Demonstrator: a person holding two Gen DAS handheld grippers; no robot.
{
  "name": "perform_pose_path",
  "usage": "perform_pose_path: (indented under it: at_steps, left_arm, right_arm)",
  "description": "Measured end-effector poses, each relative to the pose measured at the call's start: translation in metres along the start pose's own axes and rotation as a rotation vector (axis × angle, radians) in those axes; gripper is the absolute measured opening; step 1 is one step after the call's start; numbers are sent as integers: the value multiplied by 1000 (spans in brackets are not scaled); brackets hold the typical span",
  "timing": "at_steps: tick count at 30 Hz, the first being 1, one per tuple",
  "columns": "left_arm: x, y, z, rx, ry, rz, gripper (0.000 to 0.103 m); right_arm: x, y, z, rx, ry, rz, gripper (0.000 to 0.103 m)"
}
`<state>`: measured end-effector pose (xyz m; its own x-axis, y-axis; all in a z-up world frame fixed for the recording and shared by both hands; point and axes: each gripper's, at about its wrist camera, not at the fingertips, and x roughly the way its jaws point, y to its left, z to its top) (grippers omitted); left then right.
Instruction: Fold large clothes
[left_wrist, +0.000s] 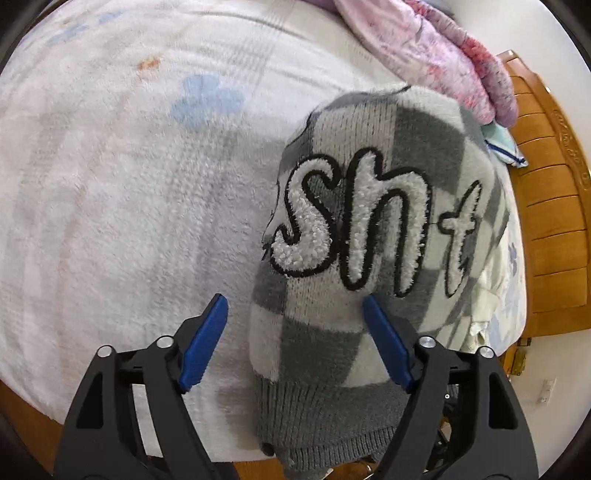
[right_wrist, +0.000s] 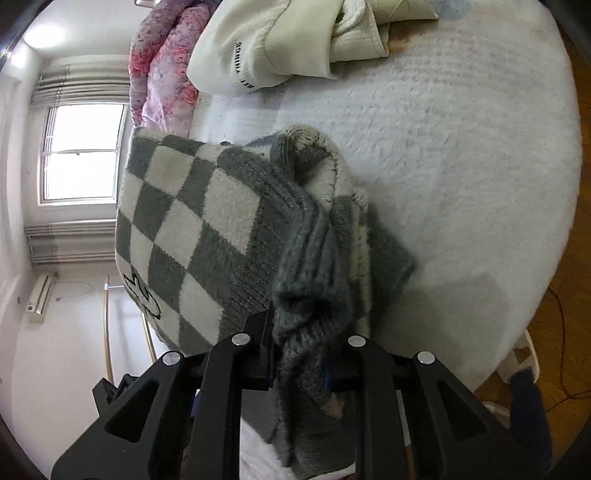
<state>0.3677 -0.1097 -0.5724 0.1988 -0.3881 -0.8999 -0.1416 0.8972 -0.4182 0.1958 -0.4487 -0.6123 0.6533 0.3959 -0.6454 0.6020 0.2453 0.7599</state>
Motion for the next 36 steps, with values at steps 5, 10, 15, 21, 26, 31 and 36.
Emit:
perform_pose_path:
  at_steps: [5, 10, 15, 21, 26, 31, 36]
  left_arm:
    - [5, -4, 6, -6, -2, 49, 81]
    - [-14, -19, 18, -8, -38, 47, 80]
    - [-38, -44, 41, 6, -93, -17, 80]
    - [-38, -92, 69, 116, -111, -79, 80]
    - [-10, -116, 83, 182, -95, -54, 80]
    - [28, -117, 104, 225, -58, 65, 81]
    - [68, -110, 126, 270, 20, 185, 84]
  right_arm:
    - [6, 19, 16, -60, 76, -106, 28]
    - [-19, 48, 35, -199, 42, -251, 41]
    - [-25, 120, 51, -455, -4, -220, 32]
    - [20, 201, 54, -623, 31, -115, 24]
    - [64, 230, 50, -676, 77, -123, 24]
    - [108, 232, 59, -668, 118, -193, 23]
    - [154, 220, 67, -638, 191, -271, 20]
